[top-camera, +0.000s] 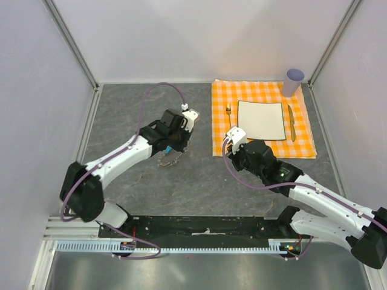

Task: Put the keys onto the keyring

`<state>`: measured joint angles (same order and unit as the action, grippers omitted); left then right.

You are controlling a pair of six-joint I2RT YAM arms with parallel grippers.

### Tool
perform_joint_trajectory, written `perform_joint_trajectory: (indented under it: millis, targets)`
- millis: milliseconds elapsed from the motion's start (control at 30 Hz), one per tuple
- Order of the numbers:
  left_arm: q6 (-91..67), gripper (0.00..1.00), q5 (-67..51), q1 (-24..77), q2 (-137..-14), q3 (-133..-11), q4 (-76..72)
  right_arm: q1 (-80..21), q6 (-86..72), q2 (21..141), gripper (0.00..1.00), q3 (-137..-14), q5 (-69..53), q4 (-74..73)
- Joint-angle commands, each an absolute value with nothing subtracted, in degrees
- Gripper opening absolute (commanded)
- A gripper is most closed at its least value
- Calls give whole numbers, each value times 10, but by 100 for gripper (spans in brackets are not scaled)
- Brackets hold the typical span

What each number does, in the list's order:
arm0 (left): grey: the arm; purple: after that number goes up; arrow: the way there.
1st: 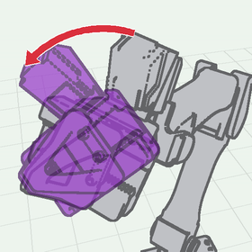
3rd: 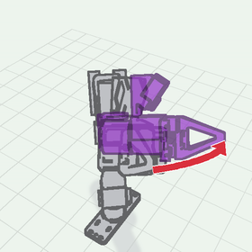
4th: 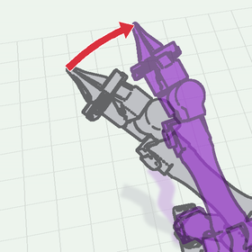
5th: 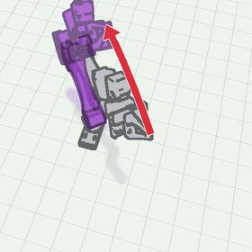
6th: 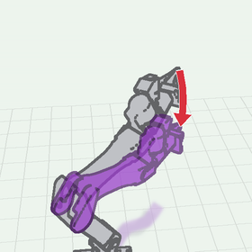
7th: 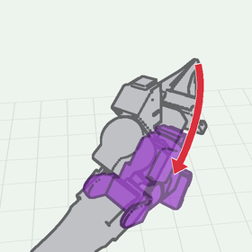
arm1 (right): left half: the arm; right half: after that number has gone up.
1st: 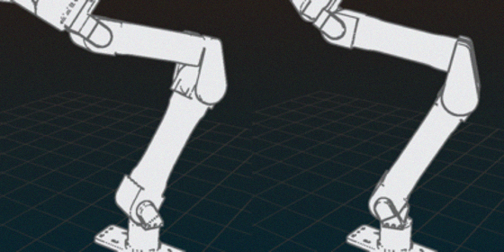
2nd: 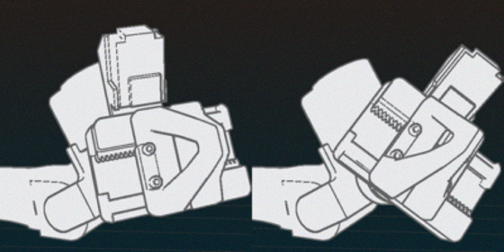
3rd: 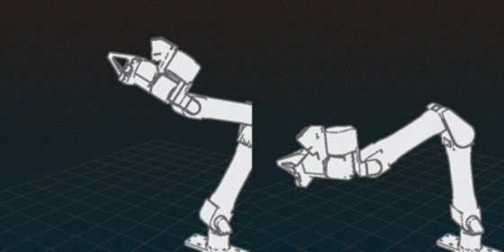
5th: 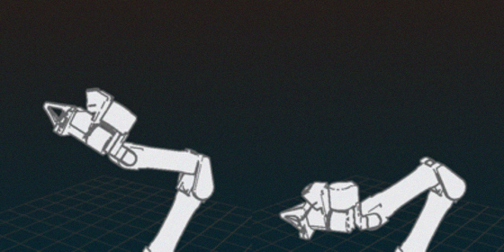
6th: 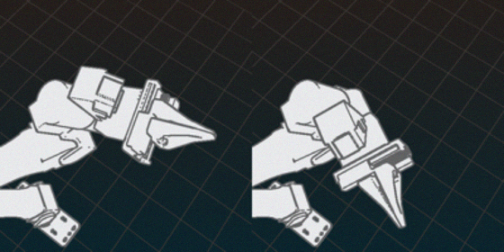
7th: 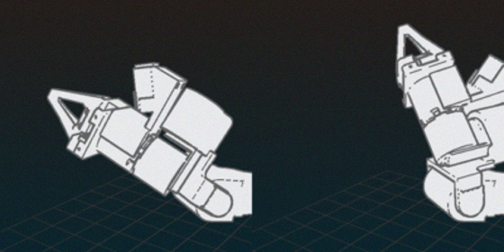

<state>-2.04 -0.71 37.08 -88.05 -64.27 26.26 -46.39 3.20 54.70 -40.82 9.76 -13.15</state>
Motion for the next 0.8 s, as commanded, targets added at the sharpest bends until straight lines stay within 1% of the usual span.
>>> perform_joint_trajectory:
  millis: [0, 200, 367, 433, 633, 767]
  targets:
    - [81, 2, -62, 373, -774, -628, 253, -465, 45, 511, 0, -402, 35, -89]
    - [149, 2, -143, 375, -659, -594, 247, -465, 59, 455, 0, -403, -47, -77]
    - [206, 2, -213, 379, -584, -566, 239, -466, 84, 449, 0, -431, -98, -105]
    - [228, 2, -221, 382, -554, -558, 233, -466, 103, 460, 0, -454, -119, -133]
    - [246, 2, -273, 398, -531, -543, 221, -466, 129, 491, 0, -500, -199, -161]
    - [243, 2, -314, 409, -524, -529, 201, -466, 155, 518, 0, -519, -228, -167]
